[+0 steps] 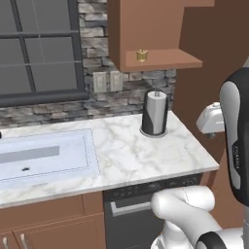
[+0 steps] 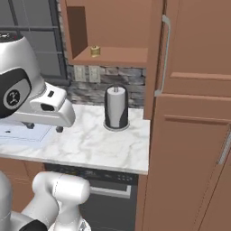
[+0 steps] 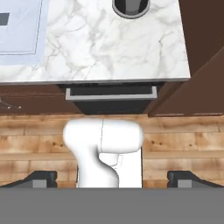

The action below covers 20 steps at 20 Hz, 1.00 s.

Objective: Get the candle and the beer from the cabinet and move them to the dining counter.

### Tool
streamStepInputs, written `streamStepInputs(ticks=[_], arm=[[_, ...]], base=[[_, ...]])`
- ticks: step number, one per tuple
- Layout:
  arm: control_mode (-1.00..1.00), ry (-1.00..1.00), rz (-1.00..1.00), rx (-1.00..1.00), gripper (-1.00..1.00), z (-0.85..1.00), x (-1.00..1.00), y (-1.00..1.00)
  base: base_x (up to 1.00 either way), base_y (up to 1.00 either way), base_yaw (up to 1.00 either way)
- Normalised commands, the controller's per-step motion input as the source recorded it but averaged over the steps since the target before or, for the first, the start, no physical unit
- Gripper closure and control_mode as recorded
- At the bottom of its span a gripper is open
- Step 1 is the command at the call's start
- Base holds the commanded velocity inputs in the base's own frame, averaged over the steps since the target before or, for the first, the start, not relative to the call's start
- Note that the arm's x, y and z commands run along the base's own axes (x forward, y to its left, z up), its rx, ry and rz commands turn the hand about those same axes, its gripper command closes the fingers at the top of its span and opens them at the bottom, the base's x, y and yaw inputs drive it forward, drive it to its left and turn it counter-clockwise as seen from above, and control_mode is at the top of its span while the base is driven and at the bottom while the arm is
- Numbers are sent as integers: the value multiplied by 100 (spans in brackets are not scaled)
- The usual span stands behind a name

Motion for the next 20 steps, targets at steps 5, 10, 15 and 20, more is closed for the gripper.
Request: streamStepInputs(ticks=[5,10,15,20], arm=[[100,0,0,0,-100,0,0,0],[100,0,0,0,-100,0,0,0],[100,0,0,0,-100,0,0,0],[100,0,0,0,-100,0,0,0]], base=[[53,5,5],[39,0,7],[40,2,4],[47,6,1]])
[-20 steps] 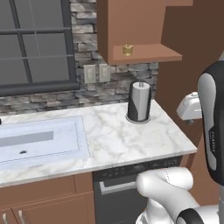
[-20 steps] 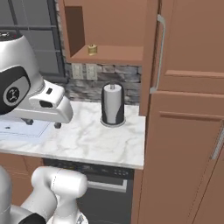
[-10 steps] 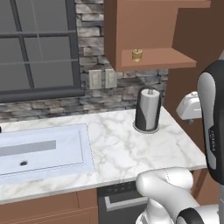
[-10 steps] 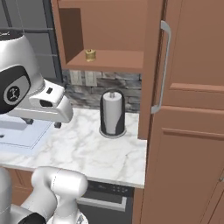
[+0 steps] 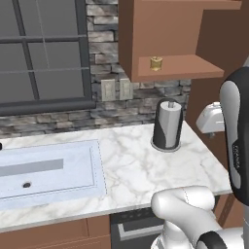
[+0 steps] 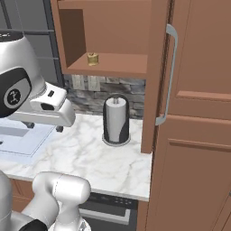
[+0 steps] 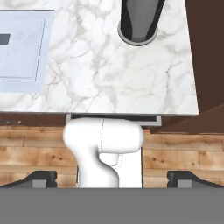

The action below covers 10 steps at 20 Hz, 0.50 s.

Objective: Get the candle and the beer from the cabinet and move them to the dining counter.

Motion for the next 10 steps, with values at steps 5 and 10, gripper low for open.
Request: streamStepInputs(ticks=[5,10], arm=[[100,0,0,0,-100,0,0,0],[-100,-1,3,0,-100,0,12,1]], base=[[39,0,0],[12,1,2]])
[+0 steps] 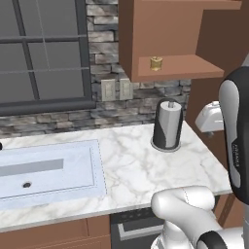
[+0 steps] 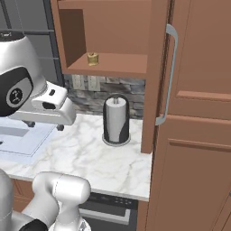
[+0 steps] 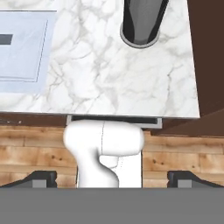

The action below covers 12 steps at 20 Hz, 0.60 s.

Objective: Get the candle and the beer from the cabinet and move them to the dining counter.

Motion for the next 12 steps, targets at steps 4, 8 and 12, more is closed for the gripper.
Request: streamStepInputs(ticks=[4,8,12], arm=[[-100,-20,3,0,-100,5,0,2],[-100,-30,0,0,-100,21,0,0],[-100,-36,0,0,-100,23,0,0]], base=[[0,0,0],[0,0,0],[0,0,0]])
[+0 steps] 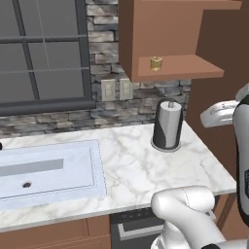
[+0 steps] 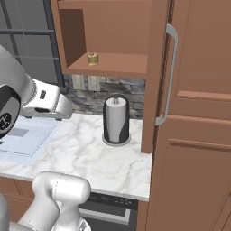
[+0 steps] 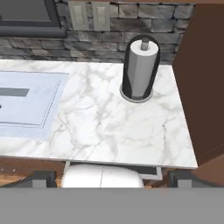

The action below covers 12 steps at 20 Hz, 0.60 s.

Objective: Get the candle and the beer from the cabinet and move them to the dining counter.

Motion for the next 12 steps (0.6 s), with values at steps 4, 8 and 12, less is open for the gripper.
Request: streamStepInputs(ticks=[4,8,12], arm=[[-100,-32,0,0,-100,16,0,0],[-100,-13,0,1,-100,18,5,-1],[-100,-1,0,1,-100,6,6,-9]], base=[[0,0,0],[0,0,0],[0,0,0]])
